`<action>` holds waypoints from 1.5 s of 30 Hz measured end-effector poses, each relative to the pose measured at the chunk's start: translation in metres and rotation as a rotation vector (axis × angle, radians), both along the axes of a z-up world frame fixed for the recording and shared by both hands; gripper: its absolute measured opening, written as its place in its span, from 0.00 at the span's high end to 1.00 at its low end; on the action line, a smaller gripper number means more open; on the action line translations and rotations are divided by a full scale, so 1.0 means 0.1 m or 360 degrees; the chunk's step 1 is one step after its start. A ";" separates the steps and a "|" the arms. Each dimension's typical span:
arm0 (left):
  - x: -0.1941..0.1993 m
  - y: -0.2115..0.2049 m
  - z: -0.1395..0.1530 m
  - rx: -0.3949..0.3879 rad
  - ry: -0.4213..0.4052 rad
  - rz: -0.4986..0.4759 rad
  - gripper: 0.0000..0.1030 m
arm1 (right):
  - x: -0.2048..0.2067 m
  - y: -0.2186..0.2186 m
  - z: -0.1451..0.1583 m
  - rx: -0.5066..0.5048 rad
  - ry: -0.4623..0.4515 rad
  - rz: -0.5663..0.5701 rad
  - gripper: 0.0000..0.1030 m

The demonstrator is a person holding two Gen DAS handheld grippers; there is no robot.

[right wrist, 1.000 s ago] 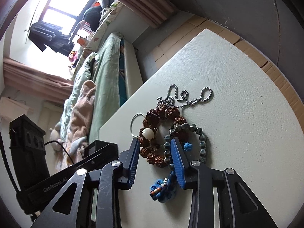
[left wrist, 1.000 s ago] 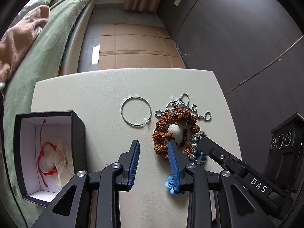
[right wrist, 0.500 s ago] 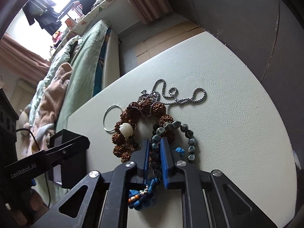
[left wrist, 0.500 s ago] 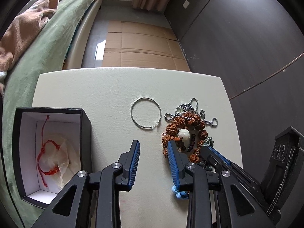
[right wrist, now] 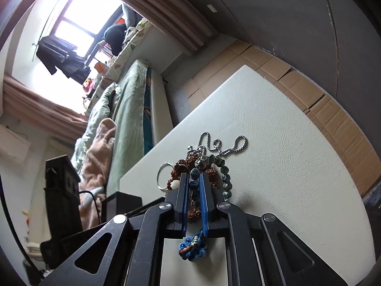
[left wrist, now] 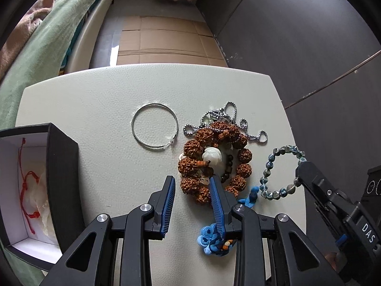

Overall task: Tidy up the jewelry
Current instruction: 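Close the left gripper on the brown rudraksha bead bracelet, then lift the rudraksha bracelet with the left gripper into the black box and release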

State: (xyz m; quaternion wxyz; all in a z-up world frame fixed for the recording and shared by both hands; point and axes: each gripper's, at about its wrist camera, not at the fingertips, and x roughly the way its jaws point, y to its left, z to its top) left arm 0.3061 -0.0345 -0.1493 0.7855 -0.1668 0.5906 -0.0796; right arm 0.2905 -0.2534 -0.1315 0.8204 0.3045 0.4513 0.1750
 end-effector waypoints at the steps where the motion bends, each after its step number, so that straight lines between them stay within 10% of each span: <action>1: 0.00 -0.01 -0.03 -0.0021 0.0014 -0.0001 0.69 | -0.01 -0.02 0.01 0.0007 -0.0007 -0.0004 0.90; 12: 0.00 -0.05 -0.15 -0.0036 0.0066 0.0033 0.71 | -0.03 -0.02 0.04 0.0060 -0.0022 -0.0004 0.90; 45: -0.59 0.99 1.07 -0.0439 -0.0492 0.0291 0.82 | -0.15 0.55 0.35 0.0319 -0.0312 0.0276 0.90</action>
